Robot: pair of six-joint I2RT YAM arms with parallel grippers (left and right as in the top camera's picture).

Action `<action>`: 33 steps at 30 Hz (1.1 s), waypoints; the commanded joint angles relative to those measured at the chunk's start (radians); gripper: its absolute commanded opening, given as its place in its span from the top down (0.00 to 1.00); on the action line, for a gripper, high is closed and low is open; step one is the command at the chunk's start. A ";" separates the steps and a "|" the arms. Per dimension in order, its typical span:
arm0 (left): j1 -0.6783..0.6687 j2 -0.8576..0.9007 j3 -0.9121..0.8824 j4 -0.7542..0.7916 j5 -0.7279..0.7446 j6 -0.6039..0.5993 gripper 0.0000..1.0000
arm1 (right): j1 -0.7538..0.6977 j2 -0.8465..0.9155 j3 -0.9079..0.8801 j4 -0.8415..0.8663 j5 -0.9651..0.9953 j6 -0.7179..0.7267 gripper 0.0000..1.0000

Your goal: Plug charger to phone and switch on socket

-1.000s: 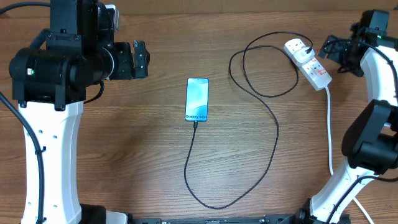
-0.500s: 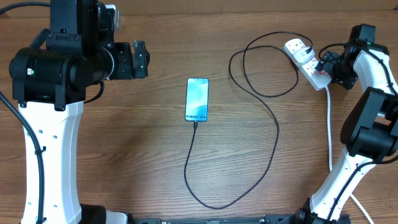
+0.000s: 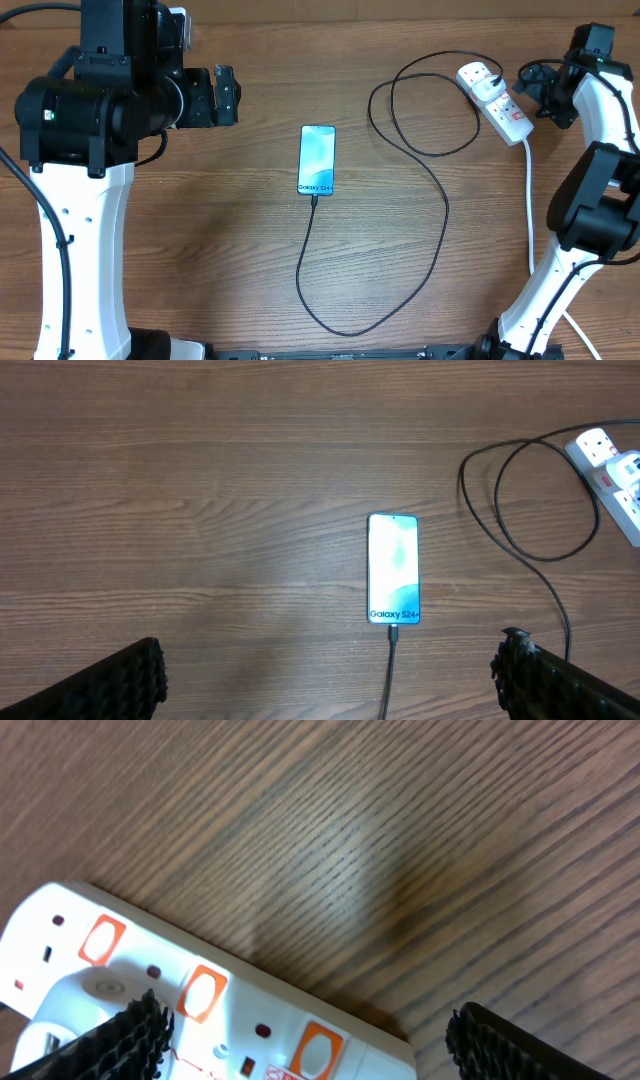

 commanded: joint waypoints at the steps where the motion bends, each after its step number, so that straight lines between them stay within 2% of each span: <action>1: 0.001 -0.007 0.002 0.000 -0.013 -0.010 0.00 | 0.007 0.034 0.026 0.018 -0.002 0.070 0.10; 17: 0.001 -0.007 0.002 0.000 -0.013 -0.010 0.00 | 0.018 0.101 0.025 0.028 -0.080 0.099 0.10; 33: 0.001 -0.007 0.002 0.000 -0.013 -0.010 0.00 | 0.018 0.108 0.024 -0.025 -0.076 0.087 0.10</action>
